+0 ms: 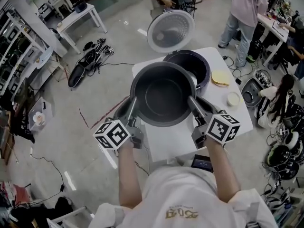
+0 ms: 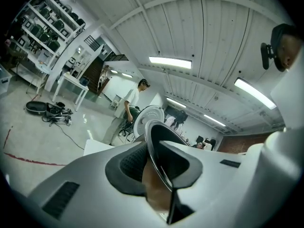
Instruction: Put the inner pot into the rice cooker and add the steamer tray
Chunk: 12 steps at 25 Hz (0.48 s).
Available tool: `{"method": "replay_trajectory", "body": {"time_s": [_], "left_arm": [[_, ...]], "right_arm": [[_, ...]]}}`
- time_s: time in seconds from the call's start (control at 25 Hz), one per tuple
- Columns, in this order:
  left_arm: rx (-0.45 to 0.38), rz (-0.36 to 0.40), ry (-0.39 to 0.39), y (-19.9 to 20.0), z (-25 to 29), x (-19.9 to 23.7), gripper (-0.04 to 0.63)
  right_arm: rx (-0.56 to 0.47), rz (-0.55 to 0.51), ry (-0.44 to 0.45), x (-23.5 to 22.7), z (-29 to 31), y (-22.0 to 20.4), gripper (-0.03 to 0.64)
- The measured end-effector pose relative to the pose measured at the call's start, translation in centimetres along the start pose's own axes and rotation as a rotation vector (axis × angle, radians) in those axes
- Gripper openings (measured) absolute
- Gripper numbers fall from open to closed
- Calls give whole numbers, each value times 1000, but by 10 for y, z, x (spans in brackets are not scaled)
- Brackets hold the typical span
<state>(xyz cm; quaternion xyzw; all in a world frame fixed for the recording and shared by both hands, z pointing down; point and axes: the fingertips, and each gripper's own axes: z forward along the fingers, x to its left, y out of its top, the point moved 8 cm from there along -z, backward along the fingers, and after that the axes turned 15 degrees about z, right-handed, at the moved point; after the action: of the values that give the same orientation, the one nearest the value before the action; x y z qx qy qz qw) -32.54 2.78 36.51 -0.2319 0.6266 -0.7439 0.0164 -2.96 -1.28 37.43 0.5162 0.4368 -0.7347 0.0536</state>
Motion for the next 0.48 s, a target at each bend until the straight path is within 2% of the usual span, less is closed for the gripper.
{"method": "replay_trajectory", "body": {"time_s": [0.48], "left_arm": [[1, -7, 25, 11, 43, -19, 91]], "right_arm": [[18, 43, 30, -25, 9, 47, 87]]}}
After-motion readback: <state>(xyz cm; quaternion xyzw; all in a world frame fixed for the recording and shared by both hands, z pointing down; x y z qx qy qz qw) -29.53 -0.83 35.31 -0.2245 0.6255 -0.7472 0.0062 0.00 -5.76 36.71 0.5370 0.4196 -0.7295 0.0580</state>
